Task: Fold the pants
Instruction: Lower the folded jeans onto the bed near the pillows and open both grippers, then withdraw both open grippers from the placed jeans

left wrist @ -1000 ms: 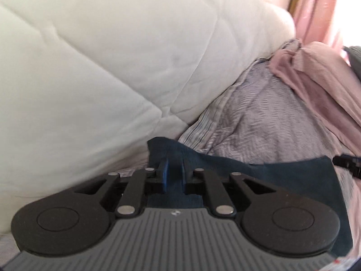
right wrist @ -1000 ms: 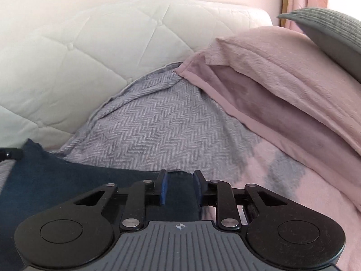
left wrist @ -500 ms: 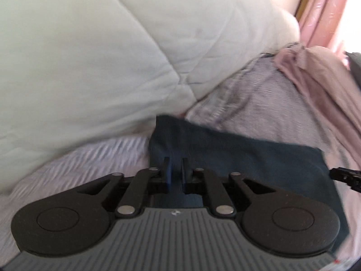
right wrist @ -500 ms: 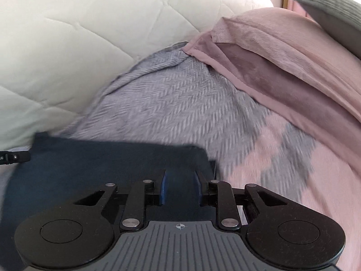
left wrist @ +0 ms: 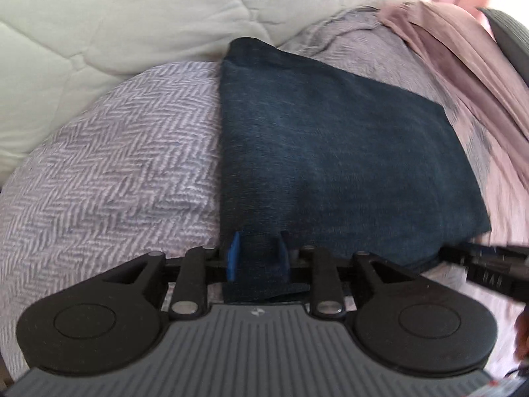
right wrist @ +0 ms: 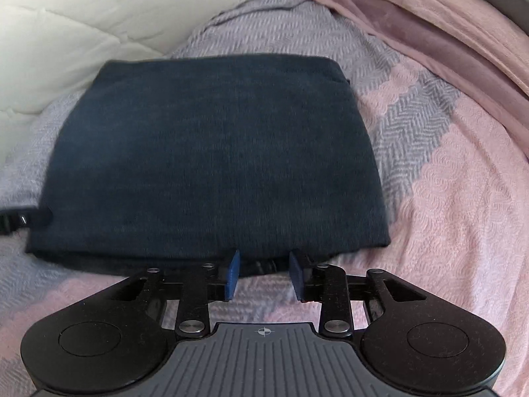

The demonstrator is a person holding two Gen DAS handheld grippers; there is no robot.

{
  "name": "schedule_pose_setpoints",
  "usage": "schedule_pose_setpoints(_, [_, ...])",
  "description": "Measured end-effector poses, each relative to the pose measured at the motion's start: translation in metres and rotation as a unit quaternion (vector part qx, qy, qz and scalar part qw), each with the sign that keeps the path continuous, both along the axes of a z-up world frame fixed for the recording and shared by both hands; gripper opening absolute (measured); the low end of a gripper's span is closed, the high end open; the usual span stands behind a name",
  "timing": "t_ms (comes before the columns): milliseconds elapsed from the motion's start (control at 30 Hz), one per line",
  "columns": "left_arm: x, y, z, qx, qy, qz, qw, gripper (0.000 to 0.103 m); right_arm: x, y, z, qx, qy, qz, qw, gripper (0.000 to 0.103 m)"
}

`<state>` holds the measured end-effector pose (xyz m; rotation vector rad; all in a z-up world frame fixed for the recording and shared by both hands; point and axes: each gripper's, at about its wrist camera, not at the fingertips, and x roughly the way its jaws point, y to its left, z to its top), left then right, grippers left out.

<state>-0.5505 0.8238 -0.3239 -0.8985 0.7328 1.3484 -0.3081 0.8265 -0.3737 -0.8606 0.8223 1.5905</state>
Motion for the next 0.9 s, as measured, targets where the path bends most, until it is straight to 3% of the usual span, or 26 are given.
schedule_pose_setpoints(100, [0.009,-0.01,0.023,0.014,0.04,-0.022,0.9989,0.022,0.004,-0.008,0.024,0.013,0.02,-0.018,1.0,0.032])
schedule_pose_setpoints(200, [0.014,-0.025,0.05,0.015,0.053,-0.036,0.9978,0.026,0.008,-0.024,0.056,0.018,0.042,-0.027,0.999,0.04])
schedule_pose_setpoints(333, [0.023,-0.054,0.09,0.029,0.073,-0.045,0.9959,0.045,0.01,-0.054,0.105,0.033,0.068,-0.02,0.997,0.05])
schedule_pose_setpoints(533, [0.033,-0.118,0.157,0.06,0.074,-0.044,0.9944,0.066,0.012,-0.113,0.169,0.046,0.081,0.0,0.996,0.054])
schedule_pose_setpoints(600, [0.039,-0.145,0.178,0.08,0.075,-0.043,0.993,0.068,0.016,-0.137,0.186,0.053,0.085,-0.001,0.995,0.054])
schedule_pose_setpoints(767, [0.053,-0.211,0.223,0.099,0.049,-0.022,0.9937,0.09,0.024,-0.193,0.223,0.054,0.077,0.005,0.996,0.054])
schedule_pose_setpoints(900, [0.066,-0.264,0.248,0.109,0.044,-0.012,0.993,0.093,0.032,-0.241,0.253,0.058,0.065,0.01,0.996,0.054])
